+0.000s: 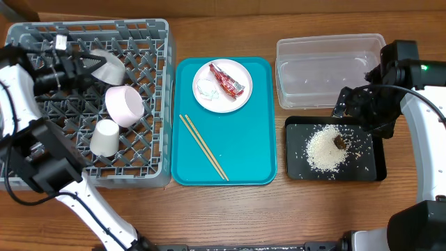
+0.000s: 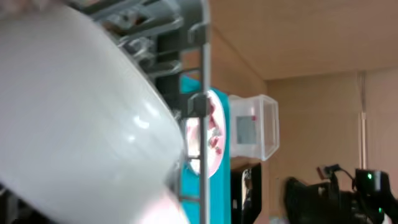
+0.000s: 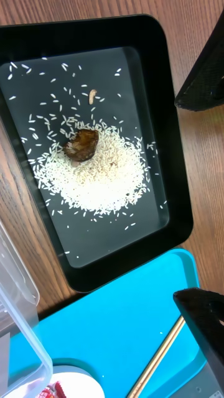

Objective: Sort waste into correct bins and load items into the dishwasher
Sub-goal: 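Carry the grey bowl into the dish rack with the left gripper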

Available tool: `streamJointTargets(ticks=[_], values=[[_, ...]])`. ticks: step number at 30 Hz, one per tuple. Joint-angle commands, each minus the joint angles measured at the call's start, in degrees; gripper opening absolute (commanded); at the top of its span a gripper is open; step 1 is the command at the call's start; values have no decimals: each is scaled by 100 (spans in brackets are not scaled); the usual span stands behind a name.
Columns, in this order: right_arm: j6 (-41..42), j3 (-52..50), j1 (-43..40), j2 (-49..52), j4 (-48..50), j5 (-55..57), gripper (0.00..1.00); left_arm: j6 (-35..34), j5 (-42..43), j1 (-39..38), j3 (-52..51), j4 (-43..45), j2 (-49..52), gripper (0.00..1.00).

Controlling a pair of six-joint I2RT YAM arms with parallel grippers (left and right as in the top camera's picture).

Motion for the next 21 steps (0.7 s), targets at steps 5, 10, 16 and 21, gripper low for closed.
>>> streamJointTargets(ticks=[5, 10, 16, 21], values=[[15, 192, 13, -190, 15, 39, 93, 76, -542, 358, 68, -275, -214, 100], [15, 192, 13, -190, 15, 39, 93, 74, -739, 463, 68, -299, -815, 100], [15, 192, 13, -190, 17, 39, 93, -284, -1427, 319, 68, -450, -1768, 100], [15, 192, 13, -190, 22, 39, 93, -702, -2262, -197, 66, -640, -2457, 100]])
